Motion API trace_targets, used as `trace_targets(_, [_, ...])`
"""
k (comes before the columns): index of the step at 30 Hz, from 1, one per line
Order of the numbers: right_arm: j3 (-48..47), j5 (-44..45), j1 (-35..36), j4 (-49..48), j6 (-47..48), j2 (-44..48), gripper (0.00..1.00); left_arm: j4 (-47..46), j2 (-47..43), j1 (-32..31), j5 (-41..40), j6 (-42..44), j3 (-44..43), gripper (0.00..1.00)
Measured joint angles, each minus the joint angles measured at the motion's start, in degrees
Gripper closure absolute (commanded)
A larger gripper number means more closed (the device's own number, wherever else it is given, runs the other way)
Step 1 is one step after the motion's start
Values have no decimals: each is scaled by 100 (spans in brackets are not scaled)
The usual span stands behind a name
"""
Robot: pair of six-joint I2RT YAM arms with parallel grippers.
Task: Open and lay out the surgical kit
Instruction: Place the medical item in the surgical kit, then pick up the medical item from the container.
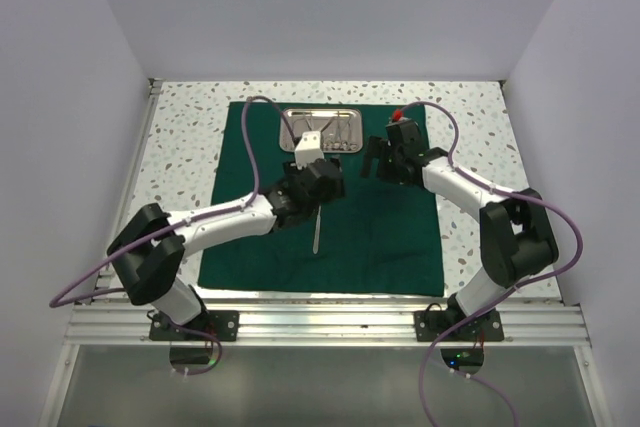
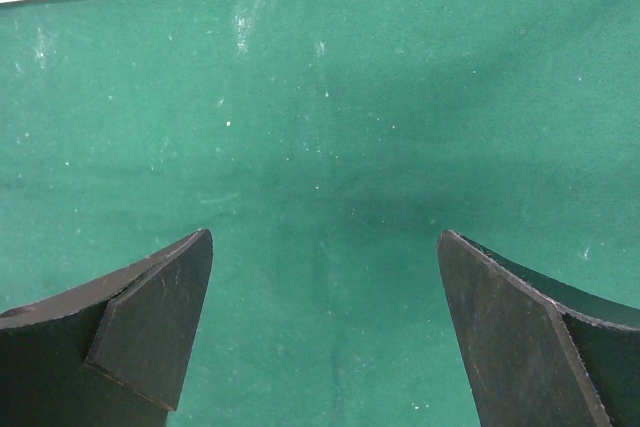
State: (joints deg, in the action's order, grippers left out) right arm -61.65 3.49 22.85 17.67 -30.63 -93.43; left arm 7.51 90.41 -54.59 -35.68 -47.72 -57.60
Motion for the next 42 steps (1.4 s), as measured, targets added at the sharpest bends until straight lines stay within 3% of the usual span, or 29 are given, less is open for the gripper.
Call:
trace_targets(4, [0, -4, 0, -13, 0, 0, 2, -304, 229, 852, 238, 811, -695, 20])
trace_targets(9, [0, -9, 0, -15, -2, -7, 2, -717, 1261, 1937, 481, 1803, -1784, 25])
trace_targets(19, [0, -26, 0, -33, 0, -227, 2, -470, 3482, 2485, 1001, 2992, -4166, 27])
trace_targets(29, [-7, -52, 0, -37, 0, -505, 2, -315, 4002, 3121, 1543, 3084, -4291, 29])
trace_targets(42, [-72, -116, 0, -46, 0, -761, 2, -358, 4426, 3088, 1878, 3082, -4315, 30])
